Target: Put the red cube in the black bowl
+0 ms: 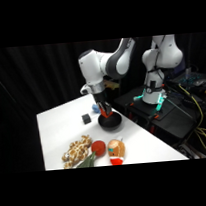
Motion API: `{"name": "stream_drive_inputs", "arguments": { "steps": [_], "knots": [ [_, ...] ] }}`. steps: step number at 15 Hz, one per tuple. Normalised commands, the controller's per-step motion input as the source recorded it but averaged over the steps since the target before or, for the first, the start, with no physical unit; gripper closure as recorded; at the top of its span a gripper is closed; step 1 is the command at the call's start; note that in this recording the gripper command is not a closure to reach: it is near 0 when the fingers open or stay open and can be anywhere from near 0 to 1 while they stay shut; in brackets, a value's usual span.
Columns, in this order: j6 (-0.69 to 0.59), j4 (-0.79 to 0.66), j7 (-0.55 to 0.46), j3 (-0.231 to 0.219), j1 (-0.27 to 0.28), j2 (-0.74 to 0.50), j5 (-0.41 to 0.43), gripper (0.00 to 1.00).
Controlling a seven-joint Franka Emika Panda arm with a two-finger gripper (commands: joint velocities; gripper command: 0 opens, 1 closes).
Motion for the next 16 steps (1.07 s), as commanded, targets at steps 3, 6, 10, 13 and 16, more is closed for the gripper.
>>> {"name": "stream_drive_inputs", "arguments": {
  "steps": [3,6,10,13,16],
  "knots": [
    [0.37,-0.09,-0.17,0.002,-0.009,0.11,0.163,1.00],
    [0.29,0.10,-0.21,0.017,-0.038,0.23,0.126,0.00],
    [0.10,0.17,-0.15,0.015,-0.055,0.17,0.024,0.00],
    [-0.29,0.12,0.05,-0.028,-0.003,-0.13,-0.082,0.00],
    [-0.47,0.03,0.15,-0.054,0.061,-0.47,-0.175,0.00]
  ]
}}
